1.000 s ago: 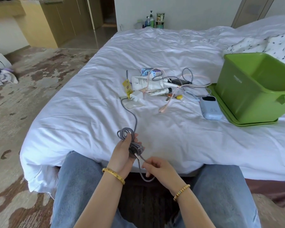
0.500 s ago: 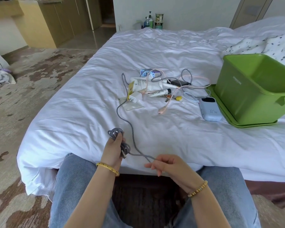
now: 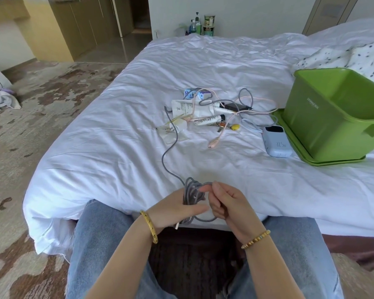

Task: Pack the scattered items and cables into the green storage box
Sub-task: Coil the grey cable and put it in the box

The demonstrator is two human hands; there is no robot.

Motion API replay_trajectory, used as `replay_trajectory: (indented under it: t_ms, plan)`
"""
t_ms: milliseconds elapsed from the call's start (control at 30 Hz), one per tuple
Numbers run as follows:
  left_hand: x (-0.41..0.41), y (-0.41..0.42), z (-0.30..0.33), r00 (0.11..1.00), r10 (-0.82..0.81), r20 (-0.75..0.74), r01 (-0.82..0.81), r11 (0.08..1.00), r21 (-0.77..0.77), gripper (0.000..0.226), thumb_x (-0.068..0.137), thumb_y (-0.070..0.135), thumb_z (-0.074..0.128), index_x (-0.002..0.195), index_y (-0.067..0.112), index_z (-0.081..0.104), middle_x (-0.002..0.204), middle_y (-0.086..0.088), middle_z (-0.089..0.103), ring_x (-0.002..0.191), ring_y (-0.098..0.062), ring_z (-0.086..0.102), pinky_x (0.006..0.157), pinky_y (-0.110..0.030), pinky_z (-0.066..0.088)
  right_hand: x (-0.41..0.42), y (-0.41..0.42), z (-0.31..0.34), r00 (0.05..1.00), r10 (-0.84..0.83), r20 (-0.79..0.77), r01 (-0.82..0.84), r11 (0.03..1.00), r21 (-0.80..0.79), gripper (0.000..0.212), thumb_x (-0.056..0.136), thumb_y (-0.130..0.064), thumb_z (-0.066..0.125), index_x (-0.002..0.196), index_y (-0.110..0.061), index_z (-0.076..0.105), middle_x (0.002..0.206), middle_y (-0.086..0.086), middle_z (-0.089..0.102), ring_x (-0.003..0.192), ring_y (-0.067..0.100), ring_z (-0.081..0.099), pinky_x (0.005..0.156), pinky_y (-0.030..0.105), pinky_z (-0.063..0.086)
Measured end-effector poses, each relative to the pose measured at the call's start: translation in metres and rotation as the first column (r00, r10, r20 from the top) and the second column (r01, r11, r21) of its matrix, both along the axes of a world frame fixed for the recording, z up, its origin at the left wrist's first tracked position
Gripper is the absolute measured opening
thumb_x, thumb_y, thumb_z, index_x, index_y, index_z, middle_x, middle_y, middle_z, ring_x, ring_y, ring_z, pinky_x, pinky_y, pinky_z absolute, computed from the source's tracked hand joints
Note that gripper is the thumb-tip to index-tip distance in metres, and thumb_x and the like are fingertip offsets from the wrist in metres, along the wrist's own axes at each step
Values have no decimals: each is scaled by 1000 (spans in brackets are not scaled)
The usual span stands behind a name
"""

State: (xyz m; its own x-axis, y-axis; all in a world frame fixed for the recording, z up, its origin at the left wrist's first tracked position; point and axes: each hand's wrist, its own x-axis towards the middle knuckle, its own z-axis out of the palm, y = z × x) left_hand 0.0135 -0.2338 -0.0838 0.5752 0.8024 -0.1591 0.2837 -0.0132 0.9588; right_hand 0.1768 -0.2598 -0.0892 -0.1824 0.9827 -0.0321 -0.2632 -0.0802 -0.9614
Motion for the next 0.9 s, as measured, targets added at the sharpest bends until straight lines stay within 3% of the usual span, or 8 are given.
replay_trajectory:
  t_ms: [133,233,333,400,600,700,833,900]
  plan:
    - [4,-1,-1,998,42,-45,-43,999,-19,42,91,5,43,68,35,61,59,16,54,57,2,49,57,-9,40,-4,2,-1,995,-33,96,33,999,-2,19,92,-21,53,86,-23,71,52,-7,38,46,6,28,40,15,24]
    - [4,-5,-5,997,77,0,-76,987,-139,28,96,8,34,81,17,56,54,11,54,53,-5,57,58,-16,47,-2,4,0,987,-76,139,83,995,-46,18,89,-14,58,76,-26,62,55,-10,43,44,3,31,38,13,26]
    - [5,-9,-7,994,75,74,-56,971,-233,30,100,18,31,84,11,54,50,10,50,42,-10,52,67,-29,56,1,4,1,973,-40,229,58,995,-75,7,88,-16,60,88,-21,63,62,-9,49,46,1,35,40,13,29]
    - [6,-9,-8,994,74,82,-52,969,-242,31,100,22,31,83,10,54,51,9,50,41,-11,51,74,-36,56,1,3,0,962,7,275,15,997,-79,9,87,-18,60,92,-23,67,60,-13,53,48,0,38,42,13,31]
    - [4,-6,-10,996,49,73,-27,961,-274,32,99,28,33,84,11,56,56,5,53,43,-13,54,66,-34,56,1,5,5,936,-12,353,26,999,-37,14,87,-13,60,92,-24,68,55,-20,60,43,-4,45,43,8,34]
    - [6,-7,-11,994,81,73,-61,968,-242,25,99,31,36,89,16,54,59,5,57,46,-15,57,60,-29,54,-1,6,4,960,-15,281,42,995,-89,13,86,-14,61,88,-24,69,53,-17,55,42,-1,38,40,11,31]
    - [8,-8,-12,988,151,-30,-152,987,-57,32,98,33,39,75,16,53,56,6,57,48,-15,58,55,-25,49,-2,10,1,943,-90,320,129,986,-103,8,86,-20,63,82,-19,69,47,-17,49,42,0,36,39,13,29]
    - [6,-9,-12,992,129,-1,-128,985,-115,36,98,32,40,71,14,55,54,6,54,47,-11,53,54,-26,51,1,14,1,920,-162,356,206,974,-90,10,85,-18,64,75,-18,66,42,-17,45,39,0,35,39,13,30]
